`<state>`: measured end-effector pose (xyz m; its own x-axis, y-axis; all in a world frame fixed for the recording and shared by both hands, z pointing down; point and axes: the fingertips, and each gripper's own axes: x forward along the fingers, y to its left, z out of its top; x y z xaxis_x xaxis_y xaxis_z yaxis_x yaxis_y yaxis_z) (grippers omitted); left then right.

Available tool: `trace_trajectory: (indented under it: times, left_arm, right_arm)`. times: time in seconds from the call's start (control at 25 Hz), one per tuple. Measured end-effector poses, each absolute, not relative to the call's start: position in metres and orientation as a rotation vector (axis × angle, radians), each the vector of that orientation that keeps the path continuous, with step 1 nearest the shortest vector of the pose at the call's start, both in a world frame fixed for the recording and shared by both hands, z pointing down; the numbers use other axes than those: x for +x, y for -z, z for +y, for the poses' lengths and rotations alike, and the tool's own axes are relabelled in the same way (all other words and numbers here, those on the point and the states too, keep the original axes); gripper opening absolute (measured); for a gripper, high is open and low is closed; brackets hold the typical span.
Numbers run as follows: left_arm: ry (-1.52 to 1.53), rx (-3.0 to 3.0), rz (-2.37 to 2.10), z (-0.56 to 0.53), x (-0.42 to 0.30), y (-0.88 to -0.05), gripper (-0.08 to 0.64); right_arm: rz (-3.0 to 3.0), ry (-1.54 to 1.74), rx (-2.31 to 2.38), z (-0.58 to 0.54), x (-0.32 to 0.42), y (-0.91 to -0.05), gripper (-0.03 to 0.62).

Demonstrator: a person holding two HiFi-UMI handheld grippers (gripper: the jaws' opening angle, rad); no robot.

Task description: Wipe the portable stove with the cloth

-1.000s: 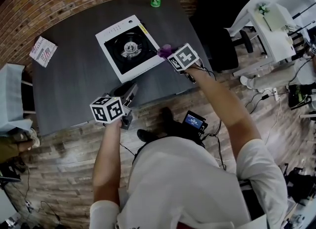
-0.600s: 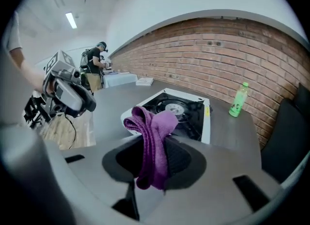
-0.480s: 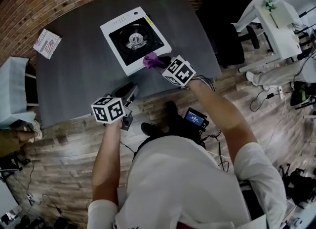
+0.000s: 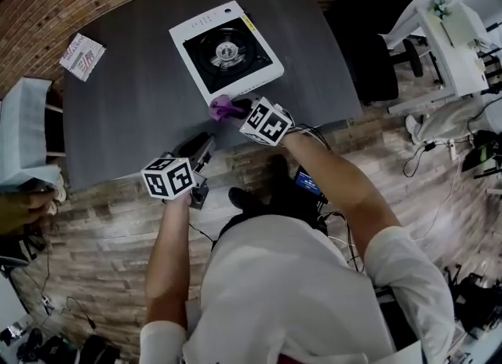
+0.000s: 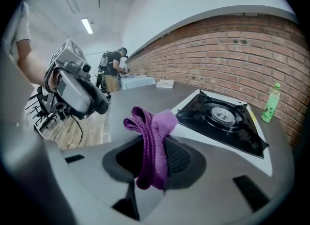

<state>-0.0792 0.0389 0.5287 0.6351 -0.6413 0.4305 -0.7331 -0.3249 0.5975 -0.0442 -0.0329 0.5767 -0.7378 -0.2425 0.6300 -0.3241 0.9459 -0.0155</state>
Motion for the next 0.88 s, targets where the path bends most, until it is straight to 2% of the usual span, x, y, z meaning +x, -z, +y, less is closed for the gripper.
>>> trace_trajectory:
  times: [0.32, 0.88]
  left_arm:
    - [-0.139, 1.993, -1.143, 0.051, -0.09, -0.531, 0.124]
    - [-0.099, 1.913, -1.211, 0.044, -0.073, -0.532, 0.124]
  right_arm:
    - [-2.415, -0.101, 0.251, -0.015, -0.085, -0.593, 0.118]
    - [-2.401, 0.014, 0.169, -0.027, -0.072, -0.599, 0.118]
